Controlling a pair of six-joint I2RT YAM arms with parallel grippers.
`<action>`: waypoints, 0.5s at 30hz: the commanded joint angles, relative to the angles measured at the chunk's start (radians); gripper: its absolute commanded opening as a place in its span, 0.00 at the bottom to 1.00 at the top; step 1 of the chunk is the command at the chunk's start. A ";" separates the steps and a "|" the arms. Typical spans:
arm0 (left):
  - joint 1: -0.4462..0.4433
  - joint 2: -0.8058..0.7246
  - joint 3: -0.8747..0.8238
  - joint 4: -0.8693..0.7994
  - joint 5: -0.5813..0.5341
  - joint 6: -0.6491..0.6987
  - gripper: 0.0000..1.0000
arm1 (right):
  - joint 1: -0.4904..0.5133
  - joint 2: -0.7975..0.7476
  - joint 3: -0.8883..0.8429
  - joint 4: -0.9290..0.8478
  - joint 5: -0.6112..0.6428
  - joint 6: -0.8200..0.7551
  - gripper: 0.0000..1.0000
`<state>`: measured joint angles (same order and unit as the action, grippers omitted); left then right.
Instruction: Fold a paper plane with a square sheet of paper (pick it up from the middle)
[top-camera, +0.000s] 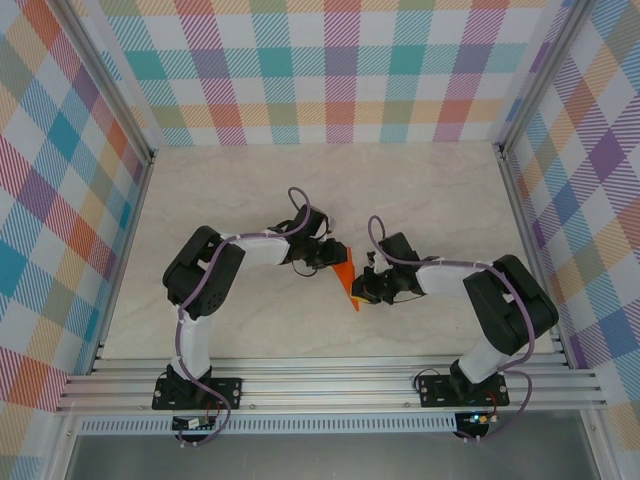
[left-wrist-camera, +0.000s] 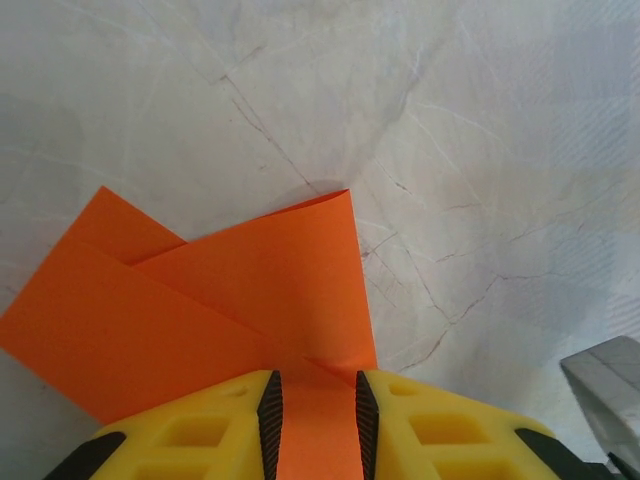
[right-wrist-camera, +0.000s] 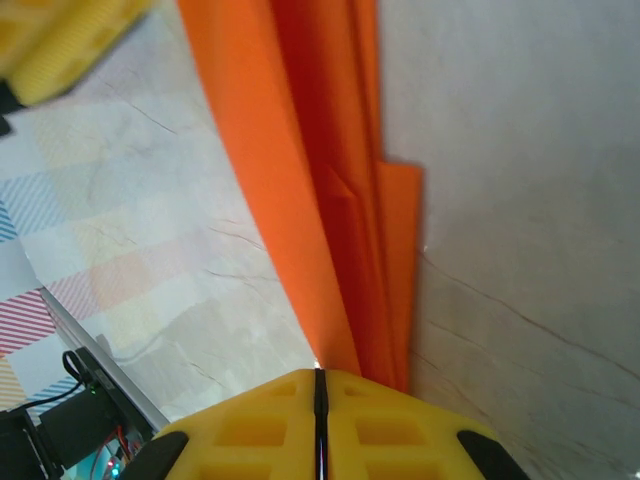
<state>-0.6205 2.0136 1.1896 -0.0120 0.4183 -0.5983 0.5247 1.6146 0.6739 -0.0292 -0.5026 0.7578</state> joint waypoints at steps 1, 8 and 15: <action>-0.001 0.033 0.015 -0.056 -0.019 0.023 0.29 | 0.007 0.009 0.068 -0.016 -0.024 -0.017 0.10; -0.001 0.038 0.025 -0.063 -0.014 0.021 0.29 | 0.009 0.145 0.154 -0.024 -0.029 -0.019 0.10; -0.001 0.045 0.029 -0.091 -0.051 0.013 0.27 | 0.007 0.188 0.119 -0.049 -0.008 -0.024 0.09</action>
<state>-0.6205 2.0209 1.2076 -0.0391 0.4114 -0.5938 0.5255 1.7889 0.8173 -0.0254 -0.5251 0.7502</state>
